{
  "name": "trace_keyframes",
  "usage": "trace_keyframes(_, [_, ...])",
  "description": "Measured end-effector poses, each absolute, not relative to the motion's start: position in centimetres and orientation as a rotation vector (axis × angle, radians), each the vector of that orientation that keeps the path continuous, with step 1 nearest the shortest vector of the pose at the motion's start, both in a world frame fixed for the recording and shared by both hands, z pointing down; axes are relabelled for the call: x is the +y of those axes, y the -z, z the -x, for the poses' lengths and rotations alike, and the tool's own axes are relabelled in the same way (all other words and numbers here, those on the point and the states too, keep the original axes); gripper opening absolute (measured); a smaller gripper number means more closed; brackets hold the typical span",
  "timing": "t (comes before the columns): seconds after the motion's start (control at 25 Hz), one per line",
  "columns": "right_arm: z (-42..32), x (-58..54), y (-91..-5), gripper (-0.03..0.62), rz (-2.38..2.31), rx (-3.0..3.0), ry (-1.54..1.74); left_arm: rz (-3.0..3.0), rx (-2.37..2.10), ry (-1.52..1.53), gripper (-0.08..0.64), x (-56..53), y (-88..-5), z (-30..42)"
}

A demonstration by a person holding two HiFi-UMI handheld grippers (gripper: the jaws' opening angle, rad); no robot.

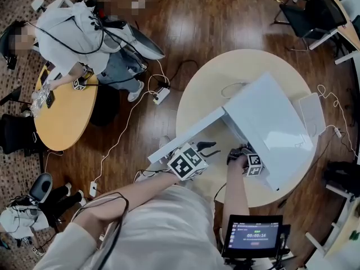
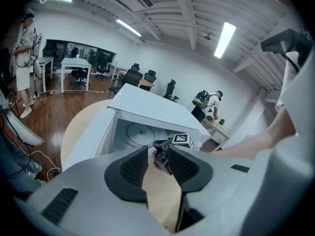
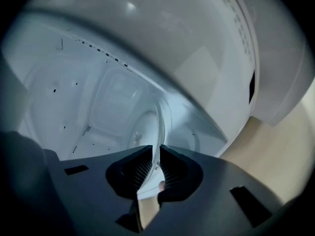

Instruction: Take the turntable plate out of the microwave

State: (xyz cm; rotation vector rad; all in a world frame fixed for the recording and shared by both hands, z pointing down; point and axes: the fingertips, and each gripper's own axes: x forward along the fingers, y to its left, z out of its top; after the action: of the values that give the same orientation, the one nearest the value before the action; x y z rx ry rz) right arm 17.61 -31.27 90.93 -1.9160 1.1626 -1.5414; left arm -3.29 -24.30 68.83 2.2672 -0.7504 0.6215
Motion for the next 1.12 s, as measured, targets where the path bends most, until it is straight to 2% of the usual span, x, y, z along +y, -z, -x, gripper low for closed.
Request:
trace_keyframes(0.28, [-18.0, -31.0, -91.5, 0.034, 1.825, 1.084, 1.519, -2.265, -0.758, -0.623, 0.135, -24.1, -69.5, 3.5])
trace_keyframes(1.12, [-17.4, -29.9, -91.8, 0.028, 1.632, 0.988, 1.537, -2.298, -0.76, -0.664, 0.135, -23.7, -69.4, 3.2])
